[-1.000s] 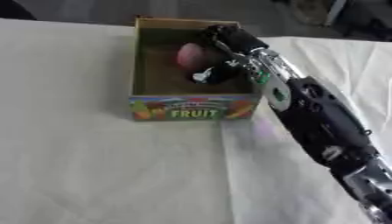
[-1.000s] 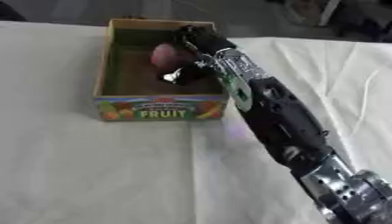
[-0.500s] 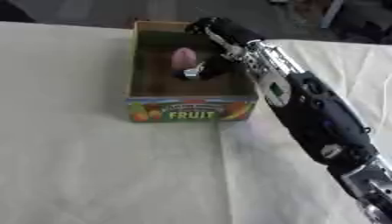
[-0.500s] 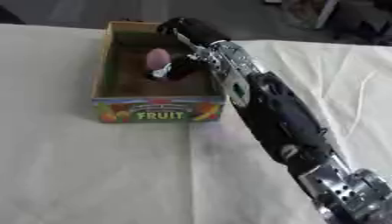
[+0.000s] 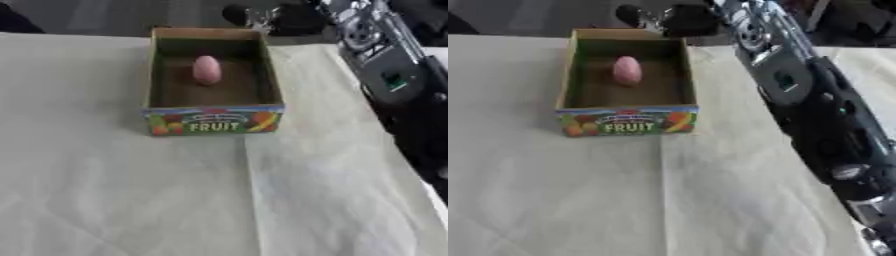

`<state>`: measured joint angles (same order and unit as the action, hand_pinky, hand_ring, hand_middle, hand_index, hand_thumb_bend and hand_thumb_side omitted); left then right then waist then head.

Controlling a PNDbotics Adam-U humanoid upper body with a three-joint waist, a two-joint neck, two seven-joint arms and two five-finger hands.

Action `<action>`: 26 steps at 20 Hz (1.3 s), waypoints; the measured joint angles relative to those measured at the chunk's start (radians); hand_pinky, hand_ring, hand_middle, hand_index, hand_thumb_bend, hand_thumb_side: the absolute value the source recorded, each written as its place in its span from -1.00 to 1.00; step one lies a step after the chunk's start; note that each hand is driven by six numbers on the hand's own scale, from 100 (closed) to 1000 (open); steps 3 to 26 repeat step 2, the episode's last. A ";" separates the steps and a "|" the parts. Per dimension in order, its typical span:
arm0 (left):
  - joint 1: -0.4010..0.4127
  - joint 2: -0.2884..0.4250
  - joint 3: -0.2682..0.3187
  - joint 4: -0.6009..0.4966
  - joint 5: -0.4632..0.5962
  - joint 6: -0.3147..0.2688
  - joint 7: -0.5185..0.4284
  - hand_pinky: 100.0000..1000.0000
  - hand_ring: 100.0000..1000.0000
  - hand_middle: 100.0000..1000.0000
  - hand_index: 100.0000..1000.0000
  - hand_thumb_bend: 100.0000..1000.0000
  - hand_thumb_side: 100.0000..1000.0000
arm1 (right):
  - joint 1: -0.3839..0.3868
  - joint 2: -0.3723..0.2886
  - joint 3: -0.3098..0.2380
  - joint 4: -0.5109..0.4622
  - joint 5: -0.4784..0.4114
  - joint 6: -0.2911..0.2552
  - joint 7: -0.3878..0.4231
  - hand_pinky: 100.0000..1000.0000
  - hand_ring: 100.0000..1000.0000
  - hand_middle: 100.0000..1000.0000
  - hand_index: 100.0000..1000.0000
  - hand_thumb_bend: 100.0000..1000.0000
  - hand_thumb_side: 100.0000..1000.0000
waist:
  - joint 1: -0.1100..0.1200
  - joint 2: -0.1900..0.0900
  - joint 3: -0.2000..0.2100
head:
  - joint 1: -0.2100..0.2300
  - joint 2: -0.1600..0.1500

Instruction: Pick up objects on the table and place them in the box.

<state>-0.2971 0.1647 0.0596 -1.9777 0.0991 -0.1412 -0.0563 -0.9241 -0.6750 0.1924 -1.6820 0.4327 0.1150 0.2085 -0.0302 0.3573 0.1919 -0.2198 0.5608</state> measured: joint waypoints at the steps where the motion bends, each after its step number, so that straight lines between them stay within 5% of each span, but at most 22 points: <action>1: 0.001 -0.003 0.000 0.000 0.000 0.000 0.001 -0.04 -0.09 0.06 0.49 -1.00 0.79 | 0.026 -0.006 -0.011 -0.046 -0.030 0.017 -0.004 0.14 0.45 0.43 0.81 0.11 0.66 | 0.007 -0.006 -0.005 | 0.004 0.002; 26: 0.003 -0.007 0.001 0.000 0.000 0.000 0.002 -0.04 -0.09 0.07 0.49 -1.00 0.78 | 0.051 -0.012 -0.023 -0.093 -0.061 0.034 -0.010 0.14 0.45 0.42 0.81 0.10 0.67 | 0.013 -0.011 -0.009 | 0.009 0.004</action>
